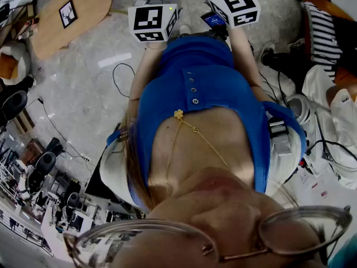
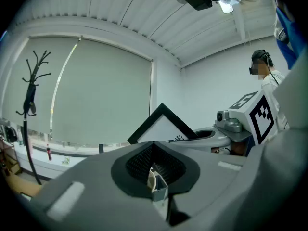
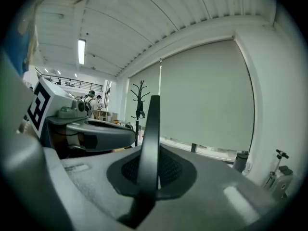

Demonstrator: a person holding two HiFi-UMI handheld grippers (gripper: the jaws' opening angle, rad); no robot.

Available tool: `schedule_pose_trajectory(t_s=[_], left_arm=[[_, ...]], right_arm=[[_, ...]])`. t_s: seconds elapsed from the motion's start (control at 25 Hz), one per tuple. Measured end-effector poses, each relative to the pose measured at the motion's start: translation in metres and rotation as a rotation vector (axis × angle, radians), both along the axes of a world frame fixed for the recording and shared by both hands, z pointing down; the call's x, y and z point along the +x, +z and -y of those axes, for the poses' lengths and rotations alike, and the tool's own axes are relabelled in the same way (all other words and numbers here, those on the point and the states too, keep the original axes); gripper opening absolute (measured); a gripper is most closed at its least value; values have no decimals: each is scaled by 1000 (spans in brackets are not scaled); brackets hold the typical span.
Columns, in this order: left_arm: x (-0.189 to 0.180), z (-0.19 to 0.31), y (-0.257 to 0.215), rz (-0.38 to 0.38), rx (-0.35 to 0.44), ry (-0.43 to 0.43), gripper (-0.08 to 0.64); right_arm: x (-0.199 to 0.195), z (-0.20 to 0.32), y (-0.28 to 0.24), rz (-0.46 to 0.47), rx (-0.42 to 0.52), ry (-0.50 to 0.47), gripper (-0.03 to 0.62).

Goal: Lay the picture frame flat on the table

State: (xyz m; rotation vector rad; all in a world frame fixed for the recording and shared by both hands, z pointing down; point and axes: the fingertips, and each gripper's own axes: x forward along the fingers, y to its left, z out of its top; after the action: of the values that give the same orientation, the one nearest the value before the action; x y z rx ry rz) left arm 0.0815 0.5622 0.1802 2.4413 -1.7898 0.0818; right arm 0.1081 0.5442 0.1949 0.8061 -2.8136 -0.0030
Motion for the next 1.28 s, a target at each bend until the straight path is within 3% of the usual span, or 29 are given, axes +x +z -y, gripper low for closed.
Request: schedule_pose_trajectory(t_s=[0.32, 0.76, 1.28], left_arm=[[5, 8, -5, 1, 5, 27, -3], [16, 29, 8, 3, -24, 92, -3], [-34, 106, 18, -43, -42, 176, -3]], right_arm=[[2, 2, -3, 16, -17, -35, 11], [15, 24, 7, 28, -67, 21, 11], [-31, 92, 23, -6, -107, 77, 11]])
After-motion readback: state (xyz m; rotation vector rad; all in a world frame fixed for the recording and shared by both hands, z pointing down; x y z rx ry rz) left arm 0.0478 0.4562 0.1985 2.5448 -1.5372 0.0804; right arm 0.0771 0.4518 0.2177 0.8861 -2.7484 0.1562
